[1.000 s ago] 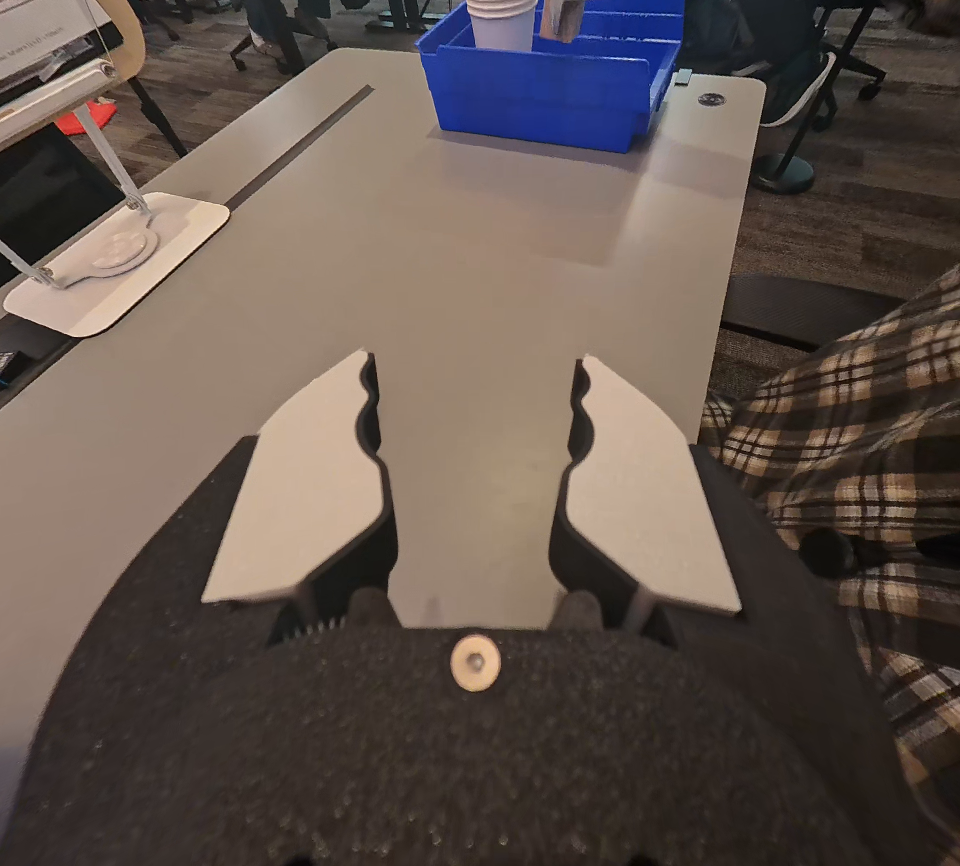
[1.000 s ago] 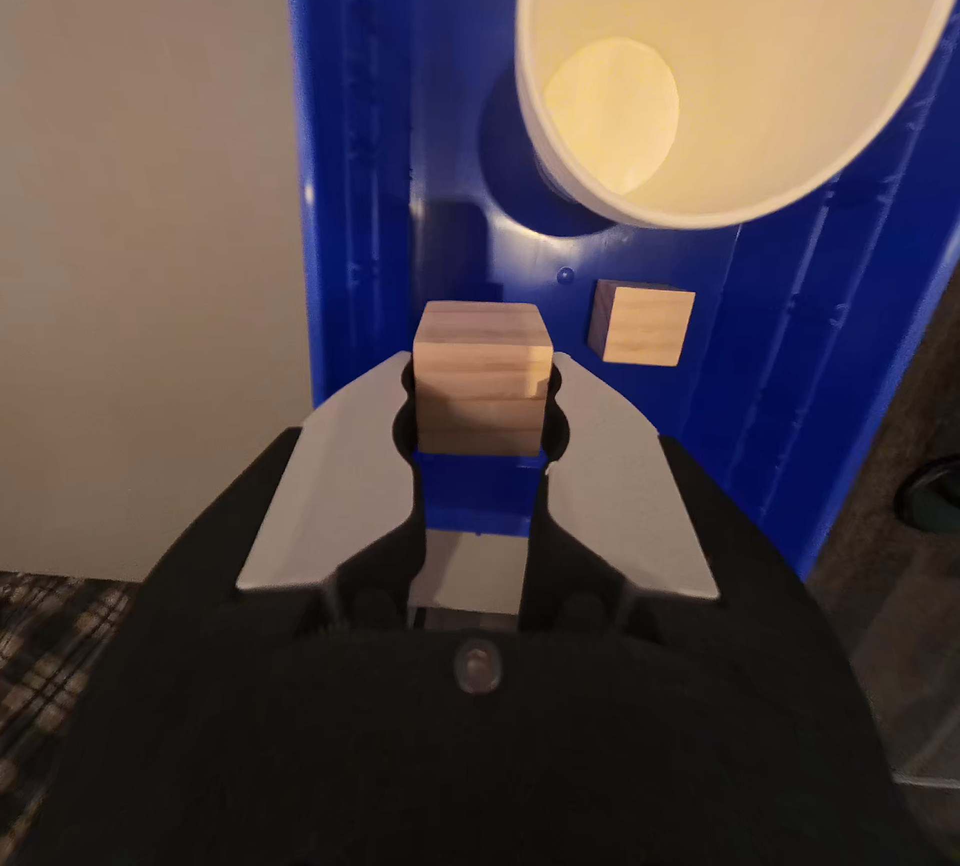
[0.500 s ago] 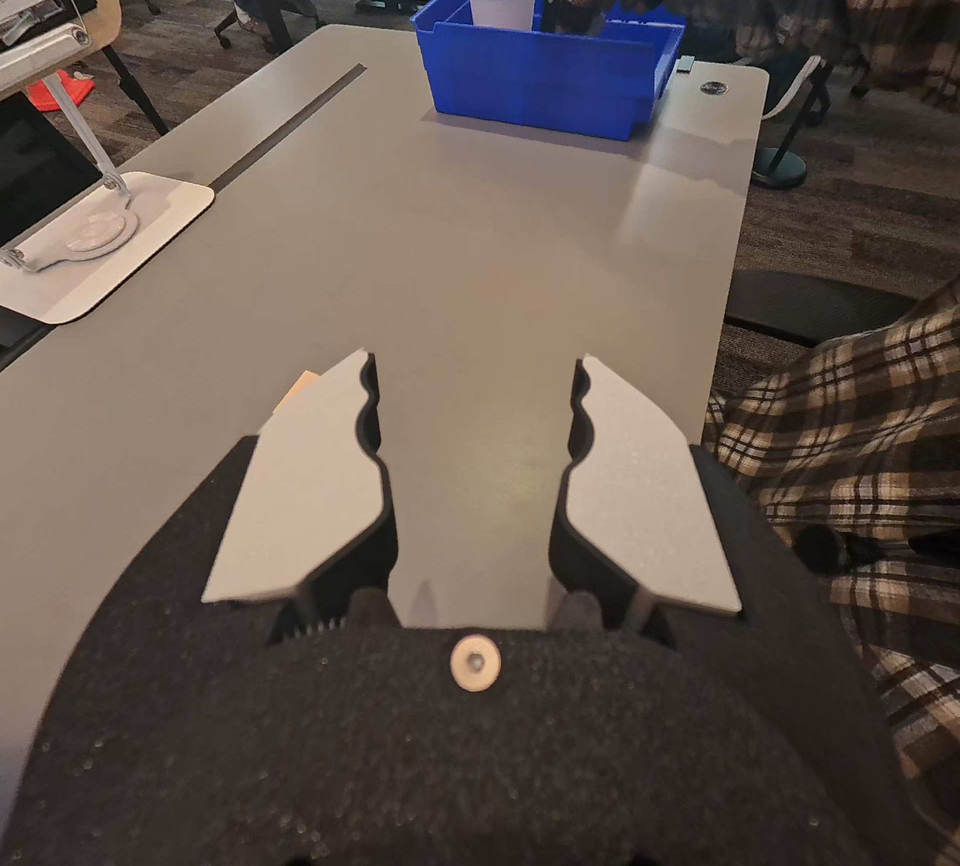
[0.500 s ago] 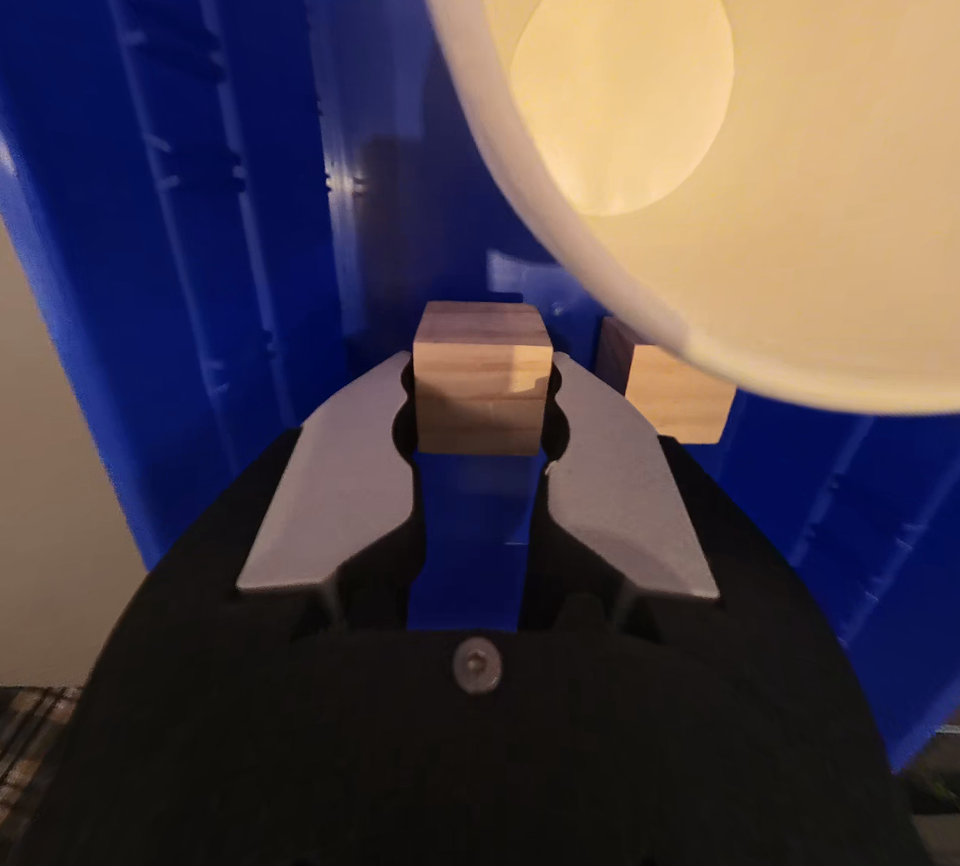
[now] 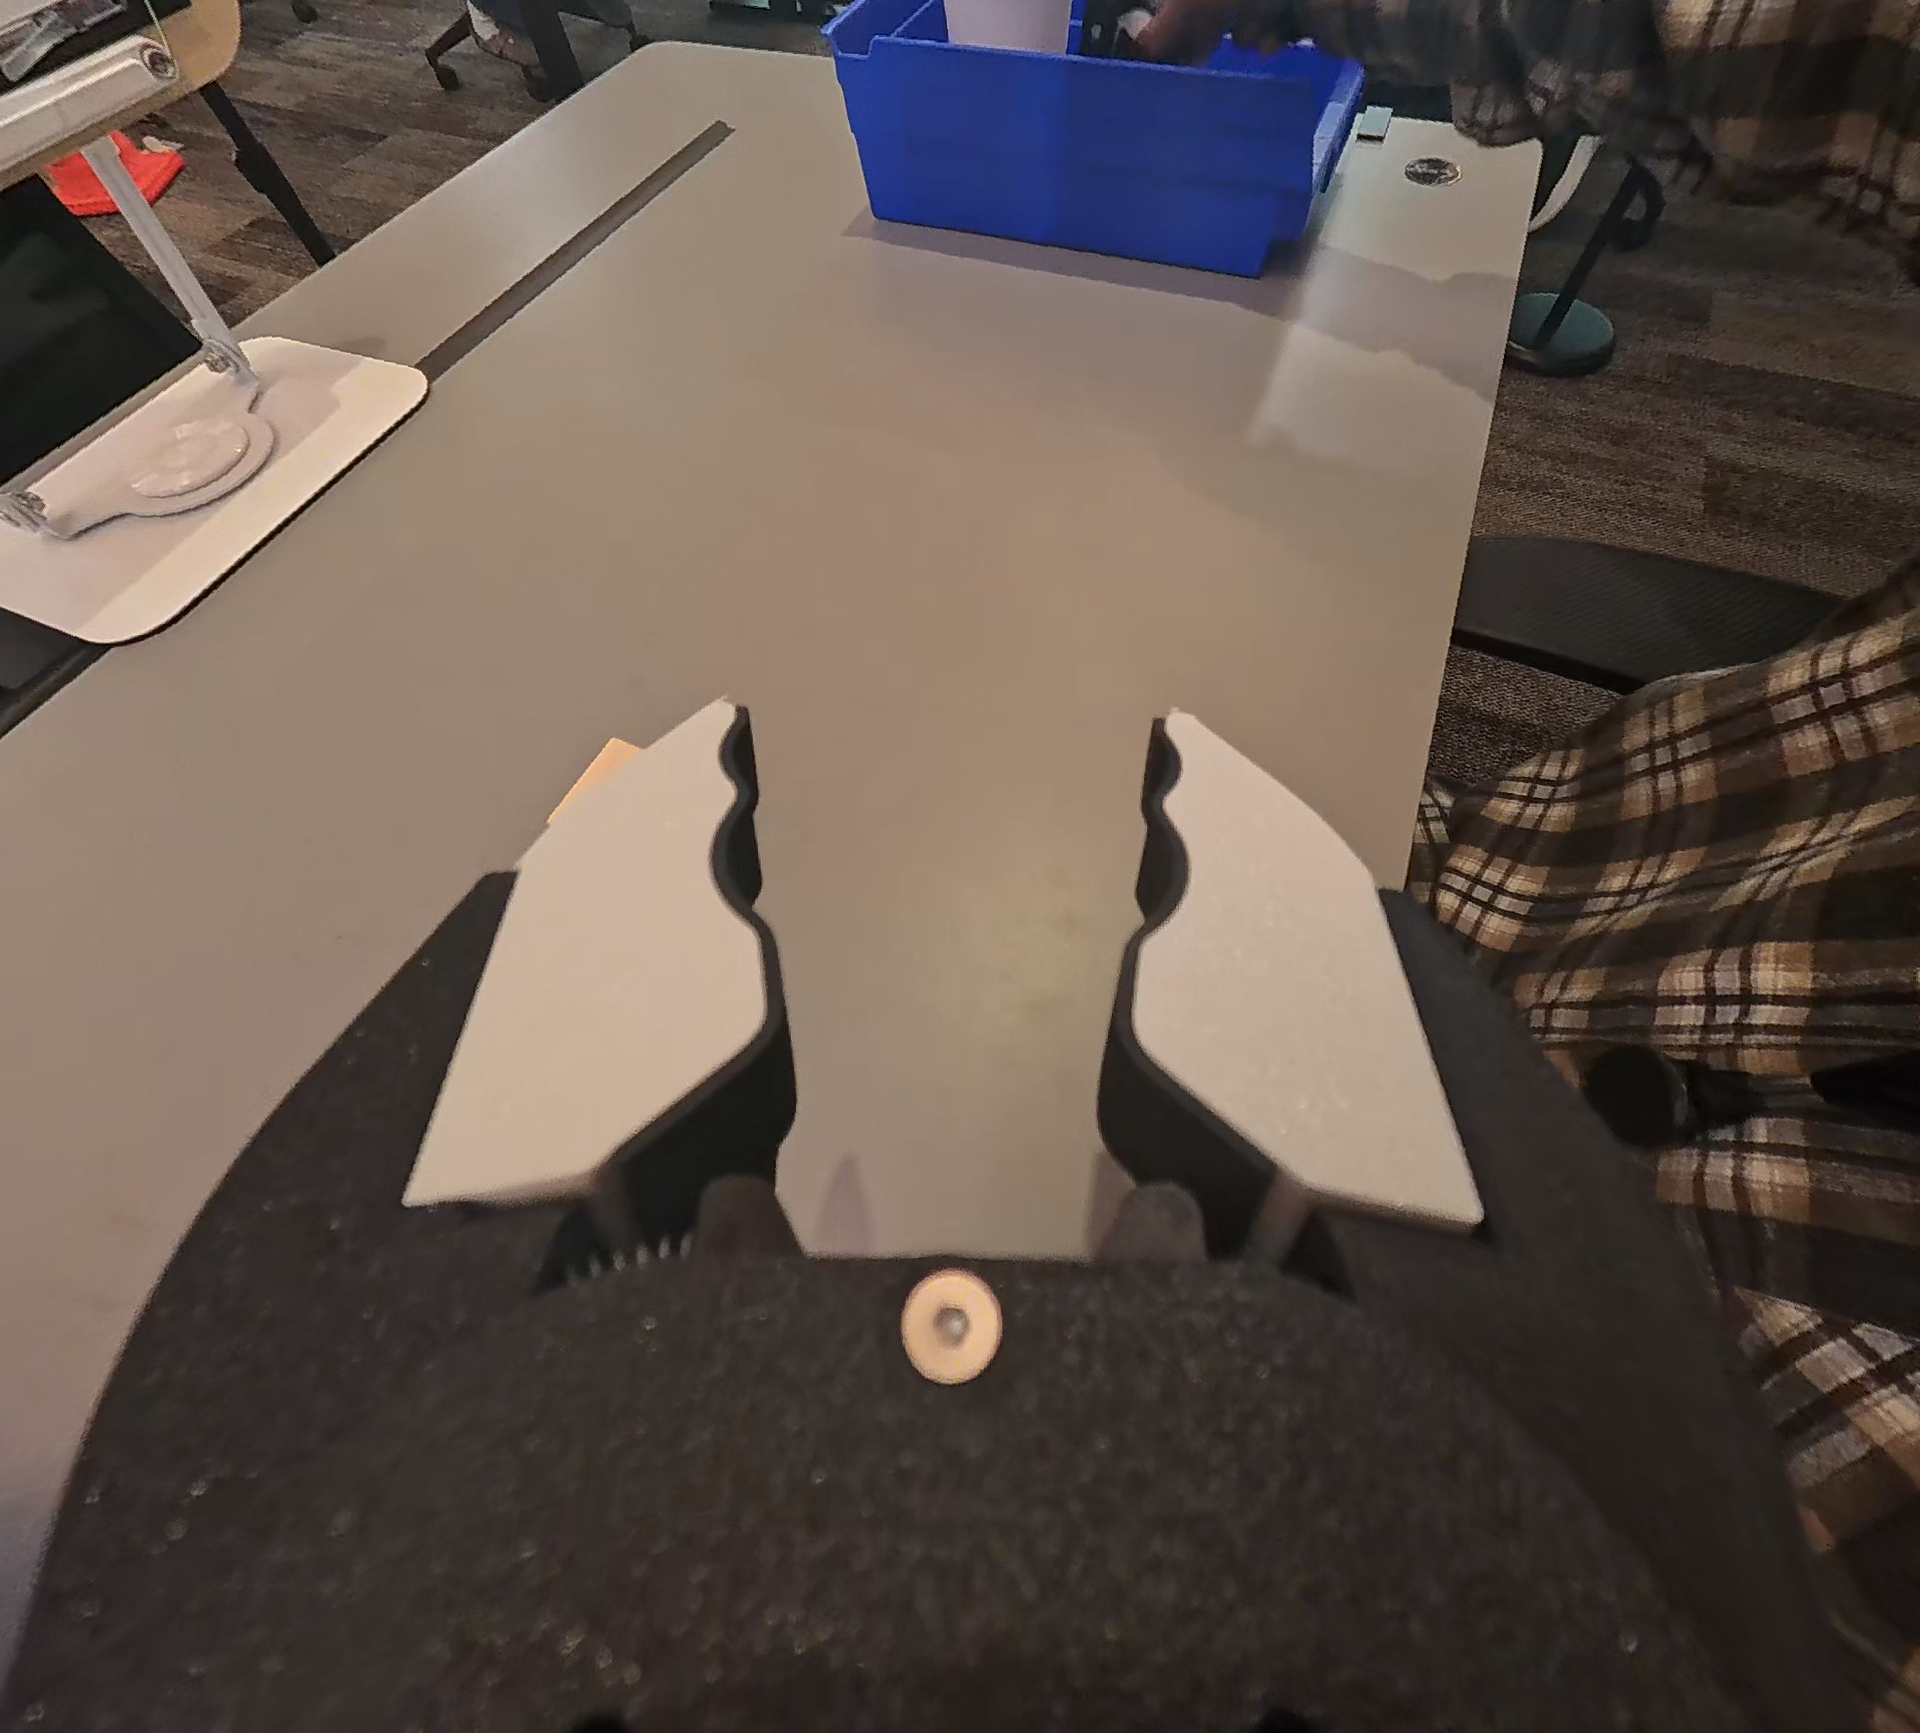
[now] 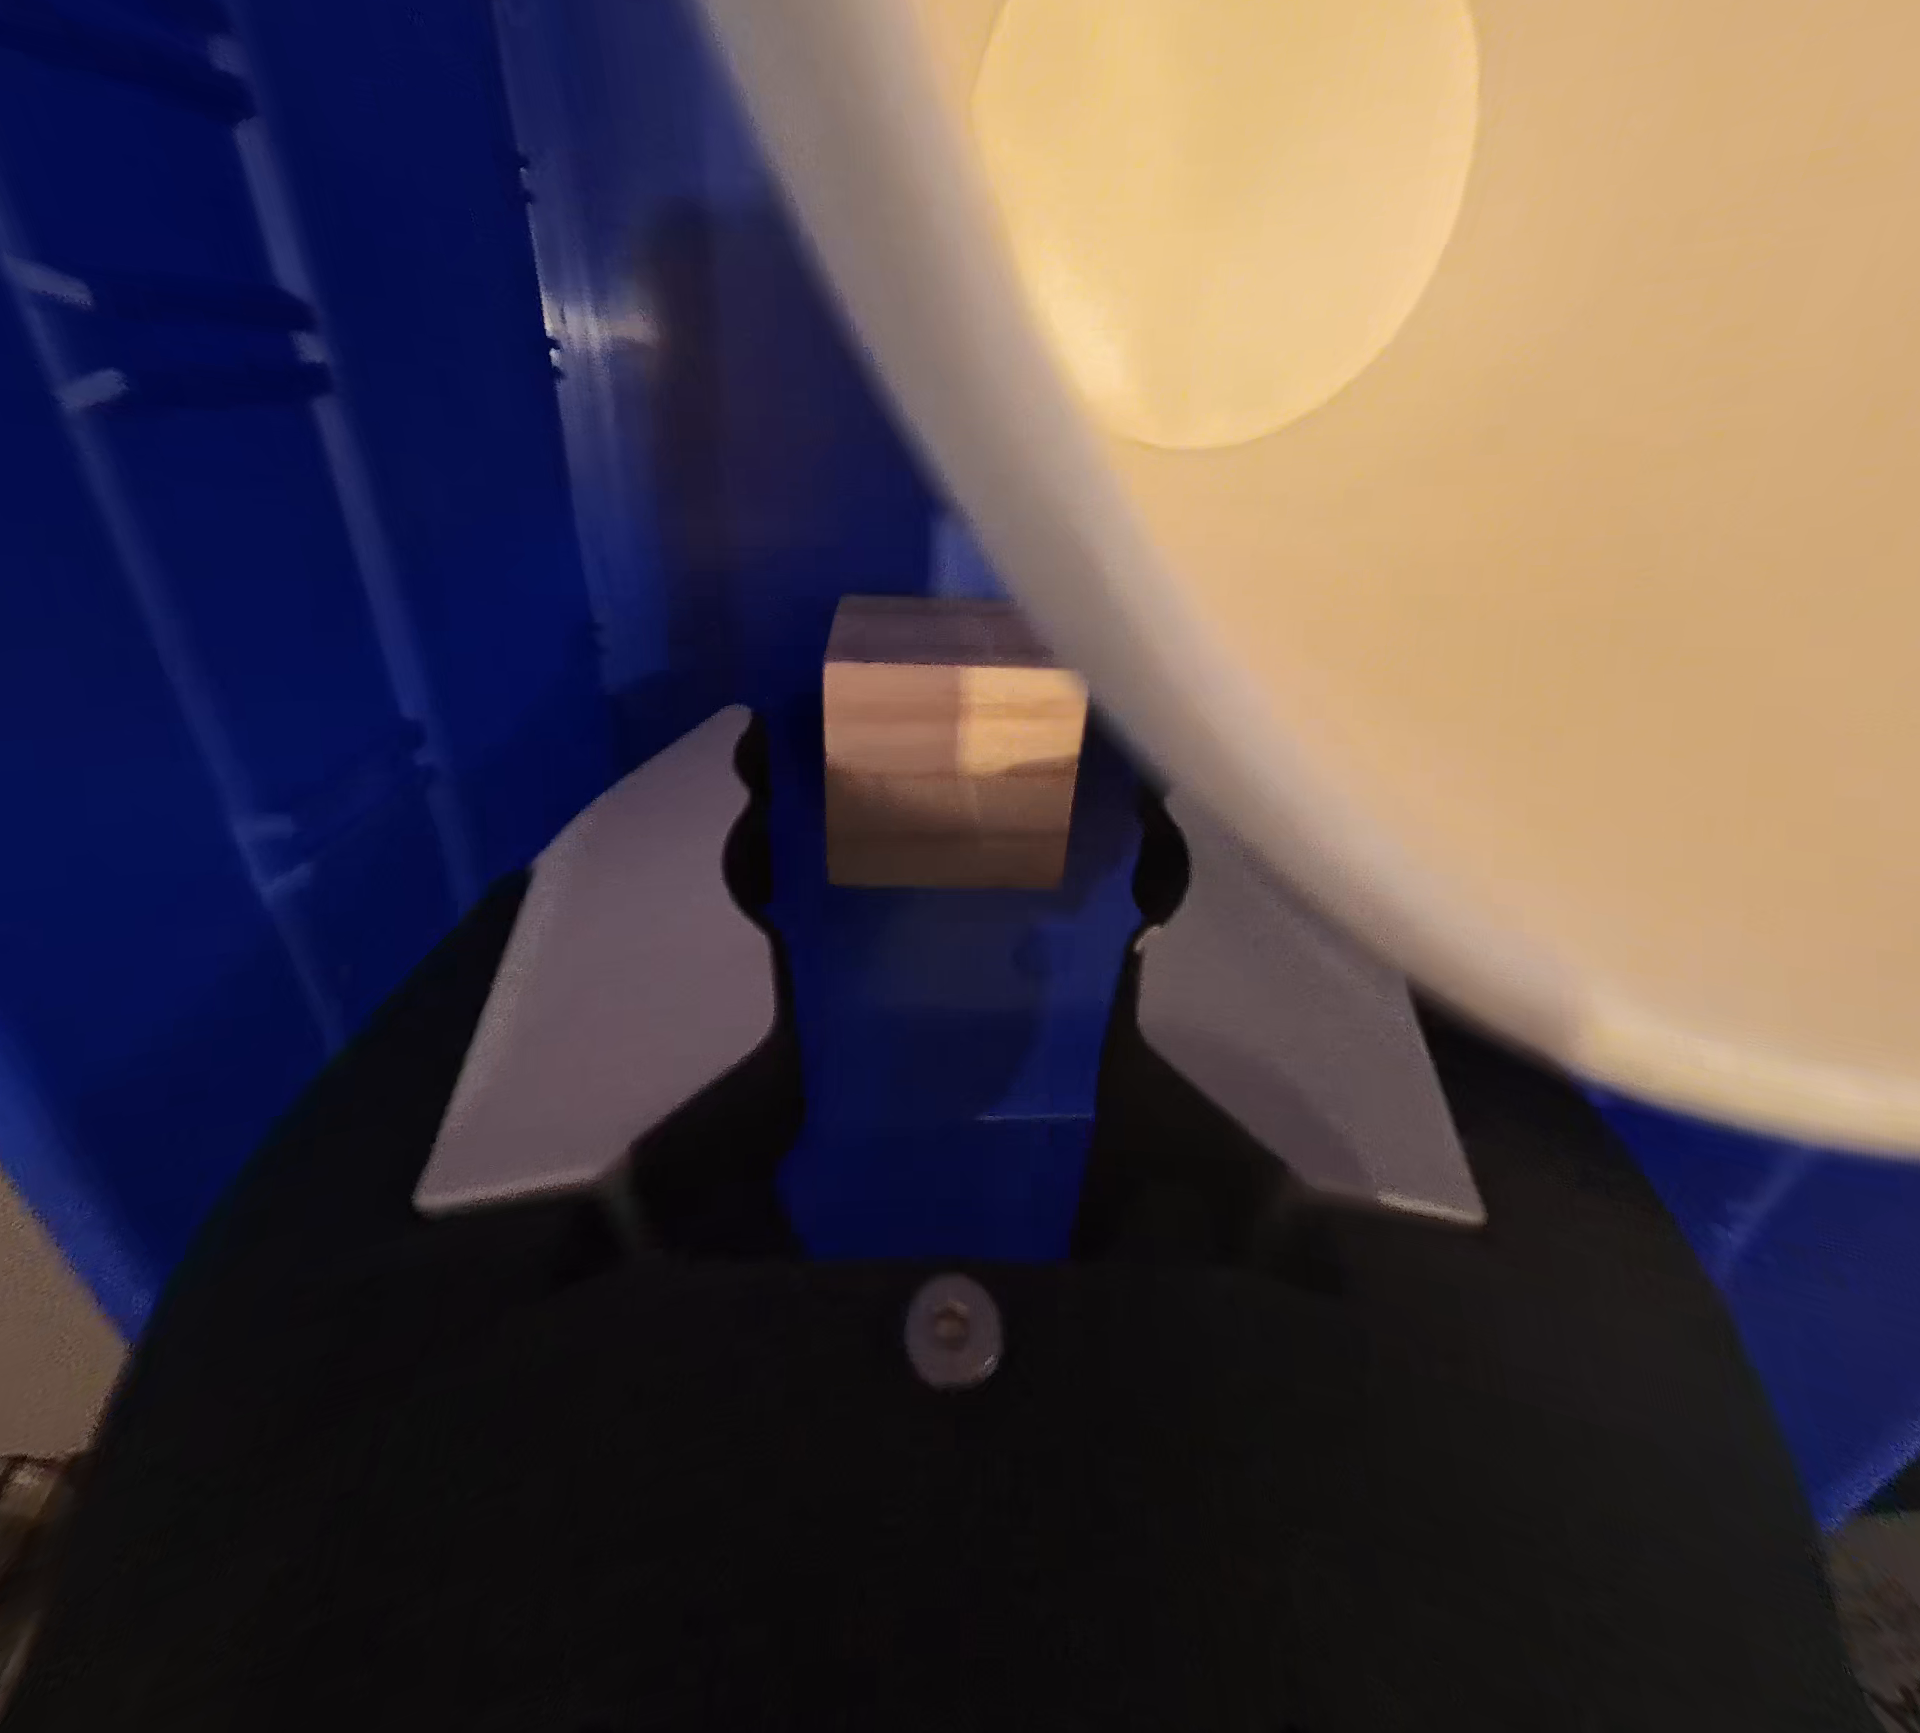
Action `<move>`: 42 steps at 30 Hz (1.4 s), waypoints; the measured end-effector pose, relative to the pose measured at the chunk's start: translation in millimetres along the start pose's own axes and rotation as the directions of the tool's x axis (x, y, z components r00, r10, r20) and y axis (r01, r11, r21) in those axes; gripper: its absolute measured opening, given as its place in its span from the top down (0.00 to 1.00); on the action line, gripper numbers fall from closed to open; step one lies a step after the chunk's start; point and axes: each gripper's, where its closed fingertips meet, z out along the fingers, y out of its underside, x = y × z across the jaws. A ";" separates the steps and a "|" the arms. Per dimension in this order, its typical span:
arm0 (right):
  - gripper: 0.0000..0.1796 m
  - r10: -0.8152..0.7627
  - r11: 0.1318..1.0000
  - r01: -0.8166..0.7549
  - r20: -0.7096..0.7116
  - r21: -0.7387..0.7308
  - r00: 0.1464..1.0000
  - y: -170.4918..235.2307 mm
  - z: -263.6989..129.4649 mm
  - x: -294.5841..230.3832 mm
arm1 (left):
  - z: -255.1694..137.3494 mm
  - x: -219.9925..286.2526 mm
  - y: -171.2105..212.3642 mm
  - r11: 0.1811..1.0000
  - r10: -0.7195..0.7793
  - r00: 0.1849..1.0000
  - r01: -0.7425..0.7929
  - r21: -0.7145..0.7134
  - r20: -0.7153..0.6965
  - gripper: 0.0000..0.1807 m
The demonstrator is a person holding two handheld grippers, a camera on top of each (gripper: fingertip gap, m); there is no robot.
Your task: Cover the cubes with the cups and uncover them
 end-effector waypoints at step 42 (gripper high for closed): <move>0.66 -0.690 0.631 0.122 0.482 0.766 0.540 151.2 -104.3 -264.1 | 94.3 -127.4 90.1 0.683 0.279 0.932 -0.362 -0.634 -0.231 0.57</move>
